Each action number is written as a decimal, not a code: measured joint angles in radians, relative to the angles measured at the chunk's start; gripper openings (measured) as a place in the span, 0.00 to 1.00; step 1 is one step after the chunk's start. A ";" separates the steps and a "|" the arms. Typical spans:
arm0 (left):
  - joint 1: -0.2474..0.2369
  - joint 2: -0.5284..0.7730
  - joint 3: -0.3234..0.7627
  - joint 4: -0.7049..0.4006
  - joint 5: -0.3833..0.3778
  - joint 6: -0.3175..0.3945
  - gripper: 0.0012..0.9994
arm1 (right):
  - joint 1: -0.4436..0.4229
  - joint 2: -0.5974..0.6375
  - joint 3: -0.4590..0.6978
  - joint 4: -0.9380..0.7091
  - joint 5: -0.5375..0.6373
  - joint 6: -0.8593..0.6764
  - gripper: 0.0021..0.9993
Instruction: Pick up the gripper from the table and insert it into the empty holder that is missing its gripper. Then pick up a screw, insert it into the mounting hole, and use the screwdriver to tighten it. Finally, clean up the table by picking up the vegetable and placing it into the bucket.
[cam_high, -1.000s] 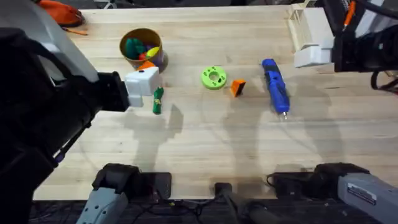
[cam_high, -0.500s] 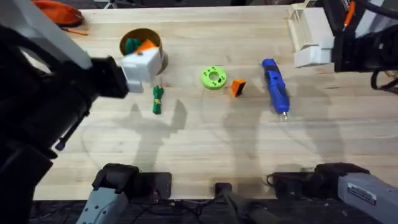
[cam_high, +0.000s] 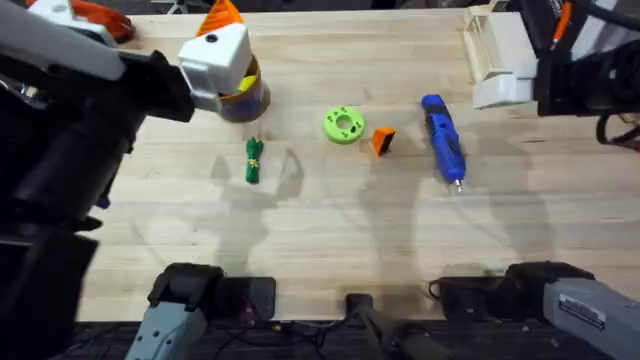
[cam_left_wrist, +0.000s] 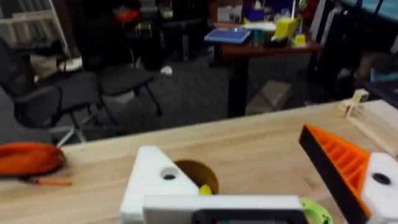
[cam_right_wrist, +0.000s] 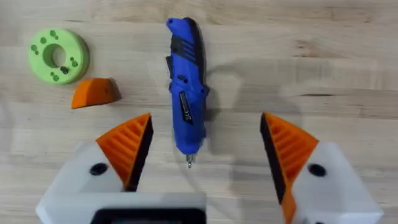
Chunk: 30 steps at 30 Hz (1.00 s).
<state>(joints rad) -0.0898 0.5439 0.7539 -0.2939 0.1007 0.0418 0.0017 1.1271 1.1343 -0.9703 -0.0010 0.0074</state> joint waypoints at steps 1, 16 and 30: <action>0.010 -0.012 -0.030 0.040 0.019 0.004 0.99 | 0.000 0.000 0.000 0.000 0.000 0.000 0.99; 0.050 -0.389 -0.457 0.337 0.383 -0.012 0.99 | 0.000 0.000 0.000 0.000 0.000 0.000 0.99; 0.085 -0.539 -0.707 0.598 0.453 -0.087 0.99 | 0.000 0.000 0.000 0.000 0.000 0.000 0.99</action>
<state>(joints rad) -0.0046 0.0044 0.0471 0.3040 0.5537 -0.0454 0.0017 1.1271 1.1343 -0.9703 -0.0010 0.0074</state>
